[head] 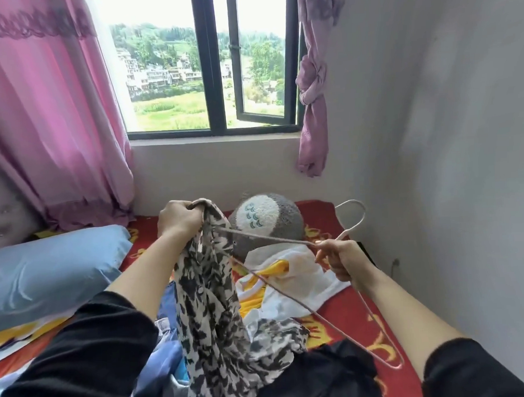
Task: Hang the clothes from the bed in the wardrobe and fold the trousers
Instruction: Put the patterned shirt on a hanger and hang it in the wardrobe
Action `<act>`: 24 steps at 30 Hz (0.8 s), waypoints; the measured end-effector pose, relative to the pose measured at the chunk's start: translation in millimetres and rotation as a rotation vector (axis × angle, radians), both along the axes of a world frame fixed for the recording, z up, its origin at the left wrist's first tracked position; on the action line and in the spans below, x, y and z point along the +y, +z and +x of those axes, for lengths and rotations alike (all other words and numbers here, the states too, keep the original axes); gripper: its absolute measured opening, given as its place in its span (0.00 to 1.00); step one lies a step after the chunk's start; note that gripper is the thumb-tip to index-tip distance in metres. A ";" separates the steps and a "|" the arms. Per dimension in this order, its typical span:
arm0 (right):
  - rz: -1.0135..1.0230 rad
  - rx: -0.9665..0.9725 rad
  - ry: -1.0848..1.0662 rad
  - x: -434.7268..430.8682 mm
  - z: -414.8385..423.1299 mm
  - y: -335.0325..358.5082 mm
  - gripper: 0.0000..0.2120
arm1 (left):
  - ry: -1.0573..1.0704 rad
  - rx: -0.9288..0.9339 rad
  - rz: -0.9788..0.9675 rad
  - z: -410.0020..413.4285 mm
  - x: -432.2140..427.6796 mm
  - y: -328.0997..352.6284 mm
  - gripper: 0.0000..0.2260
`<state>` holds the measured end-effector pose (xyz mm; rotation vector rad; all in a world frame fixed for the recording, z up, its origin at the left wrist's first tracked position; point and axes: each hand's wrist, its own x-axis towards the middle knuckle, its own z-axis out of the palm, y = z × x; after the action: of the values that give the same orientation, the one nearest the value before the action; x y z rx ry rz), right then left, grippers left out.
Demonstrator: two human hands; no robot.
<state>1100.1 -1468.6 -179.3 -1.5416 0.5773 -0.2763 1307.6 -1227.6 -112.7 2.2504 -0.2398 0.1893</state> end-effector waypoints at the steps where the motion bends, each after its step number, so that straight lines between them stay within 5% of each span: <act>1: -0.033 0.016 0.002 3.5 0.1 -2.1 0.16 | -0.005 -0.014 -0.007 -0.6 -0.3 0.7 0.14; 12: -0.180 -0.036 0.054 66.1 46.8 10.5 0.20 | -0.303 -0.129 -0.018 -36.4 -18.8 3.8 0.08; 18: -0.189 -0.102 0.004 75.2 49.7 21.4 0.18 | -0.731 0.094 0.092 -40.6 0.9 1.3 0.08; 21: -0.208 -0.120 0.043 80.2 47.4 22.3 0.18 | -0.496 -0.237 0.430 -33.9 3.6 -5.5 0.16; 24: -0.202 -0.134 0.090 87.1 44.5 23.6 0.17 | -0.503 -0.209 0.769 -35.3 1.4 -12.4 0.09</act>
<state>1144.6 -1381.5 -155.7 -1.7235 0.3822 -0.3753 1272.3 -1226.3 -125.1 2.8172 -1.1363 0.0619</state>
